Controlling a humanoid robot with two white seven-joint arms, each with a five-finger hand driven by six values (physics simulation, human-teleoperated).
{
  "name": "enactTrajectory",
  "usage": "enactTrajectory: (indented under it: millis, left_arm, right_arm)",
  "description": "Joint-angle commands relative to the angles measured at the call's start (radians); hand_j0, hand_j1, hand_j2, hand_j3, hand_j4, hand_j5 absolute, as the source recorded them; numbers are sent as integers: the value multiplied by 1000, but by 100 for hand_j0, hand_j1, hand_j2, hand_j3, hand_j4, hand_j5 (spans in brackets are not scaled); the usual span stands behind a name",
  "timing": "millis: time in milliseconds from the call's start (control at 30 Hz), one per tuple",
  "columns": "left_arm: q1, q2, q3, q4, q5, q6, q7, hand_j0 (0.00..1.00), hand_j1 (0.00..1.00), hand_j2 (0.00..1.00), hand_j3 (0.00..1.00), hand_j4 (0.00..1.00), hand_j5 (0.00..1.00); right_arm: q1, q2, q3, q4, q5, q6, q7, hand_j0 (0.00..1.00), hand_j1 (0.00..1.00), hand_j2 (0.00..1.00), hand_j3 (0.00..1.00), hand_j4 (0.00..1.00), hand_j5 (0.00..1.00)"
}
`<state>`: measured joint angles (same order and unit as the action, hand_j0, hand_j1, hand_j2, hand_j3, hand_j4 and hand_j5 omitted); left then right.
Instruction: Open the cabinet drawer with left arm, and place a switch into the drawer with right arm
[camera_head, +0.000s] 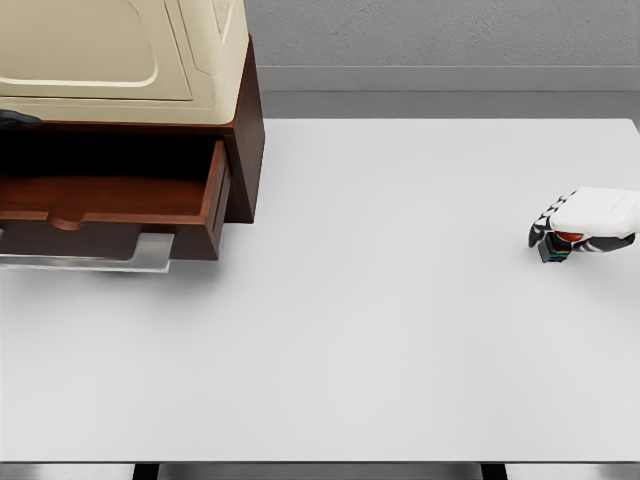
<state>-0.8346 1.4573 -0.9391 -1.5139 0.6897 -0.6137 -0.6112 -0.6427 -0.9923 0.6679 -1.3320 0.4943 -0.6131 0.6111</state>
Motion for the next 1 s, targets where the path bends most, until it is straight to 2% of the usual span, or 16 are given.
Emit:
enactTrajectory:
  millis: [0,200,300,400,500,700,967]
  left_arm:
    - [0,1,2,0,8,3,0,100,100,100,100,100,100]
    - [0,1,2,-2,8,3,0,100,100,100,100,100,100]
    - [0,1,2,0,8,3,0,100,100,100,100,100,100]
    - [0,1,2,-2,10,3,0,100,100,100,100,100,100]
    - [0,1,2,-2,10,3,0,100,100,100,100,100,100]
    - [0,3,2,-3,10,3,0,100,100,100,100,100,100]
    - [0,3,2,-2,10,3,0,100,100,100,100,100,100]
  right_arm:
    - [0,0,-1,1,-3,2,0,59,59,59,59,59,59]
    - [0,-2,-1,1,-3,2,0,50,50,50,50,50,50]
    - [2,-2,-2,1,-10,2,0,40,40,40,40,40,40]
    - [2,-3,-11,1,-17,2,0,40,40,40,40,40,40]
    - [-6,3,-19,-1,-34,2,0,33,33,33,33,33,33]
    - [-28,69,-54,-3,-34,2,0,32,32,32,32,32,32]
    - [-109,162,-53,-6,-36,2,0,32,32,32,32,32,32]
